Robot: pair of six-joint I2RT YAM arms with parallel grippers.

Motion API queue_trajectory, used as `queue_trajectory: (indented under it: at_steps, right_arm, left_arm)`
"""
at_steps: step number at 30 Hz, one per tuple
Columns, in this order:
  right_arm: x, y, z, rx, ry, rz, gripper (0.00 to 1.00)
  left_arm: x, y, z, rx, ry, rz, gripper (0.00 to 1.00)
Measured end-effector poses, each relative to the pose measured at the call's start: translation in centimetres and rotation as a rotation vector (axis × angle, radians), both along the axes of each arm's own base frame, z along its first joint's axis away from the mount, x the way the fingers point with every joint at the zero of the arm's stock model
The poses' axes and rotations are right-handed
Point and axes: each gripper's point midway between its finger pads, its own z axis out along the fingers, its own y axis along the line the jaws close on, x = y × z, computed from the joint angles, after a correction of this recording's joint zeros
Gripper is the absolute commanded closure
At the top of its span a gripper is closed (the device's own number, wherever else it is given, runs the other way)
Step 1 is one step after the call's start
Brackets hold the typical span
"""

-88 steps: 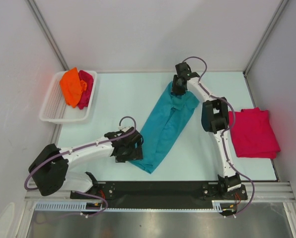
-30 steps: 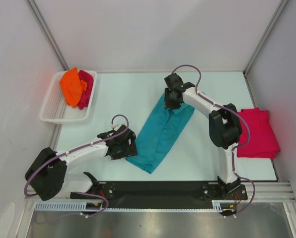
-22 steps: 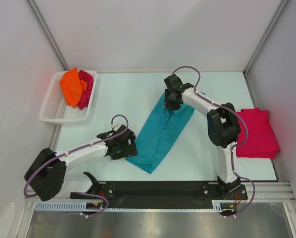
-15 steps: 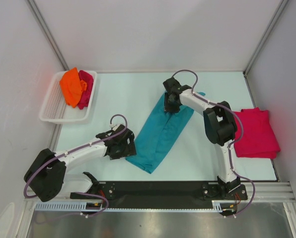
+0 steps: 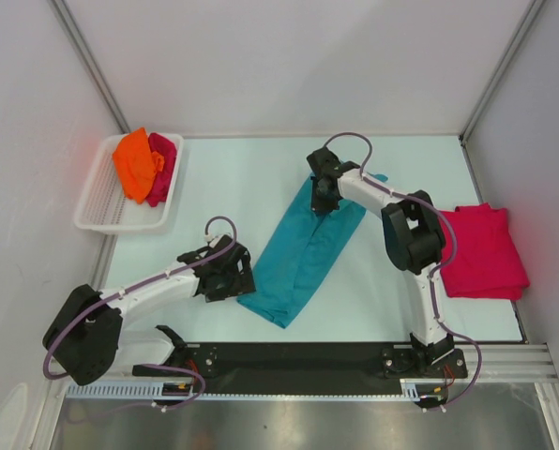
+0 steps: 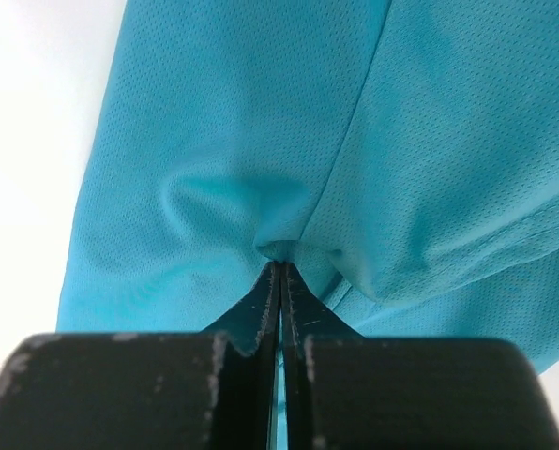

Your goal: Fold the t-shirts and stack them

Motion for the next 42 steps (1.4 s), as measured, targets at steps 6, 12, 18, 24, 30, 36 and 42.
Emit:
queue_trajectory:
  at_steps: [6,12,18,24,30,36,42]
  right_arm:
    - [0.2,-0.7,0.0,-0.026,-0.024,-0.016,1.0]
    - [-0.6,-1.9,0.8,-0.052,-0.051,-0.032,1.0]
    - [-0.9,-2.4,2.7,-0.059,-0.094,-0.046,1.0]
    - [-1.3,-2.6,3.1,-0.065,-0.086,-0.054,0.72]
    - [-1.3,-2.6,2.7,-0.081,-0.054,-0.056,0.62]
    - [0.9,-2.5,5.5,-0.063,-0.117,-0.077,0.61]
    - [5.6,-5.4,7.7,-0.045,-0.189,-0.175,0.61]
  left_arm:
    - [0.0,0.0,0.0,-0.003,0.0,-0.006,0.13]
    - [0.0,0.0,0.0,-0.004,-0.001,-0.006,0.14]
    - [0.1,-0.1,0.0,-0.006,-0.003,-0.005,0.14]
    - [0.2,-0.1,0.0,-0.007,-0.006,-0.008,0.14]
    - [0.1,-0.1,0.1,-0.014,-0.015,-0.012,0.14]
    - [0.2,0.0,0.1,-0.025,-0.019,-0.006,0.14]
    - [0.2,0.0,0.1,-0.026,-0.018,-0.004,0.14]
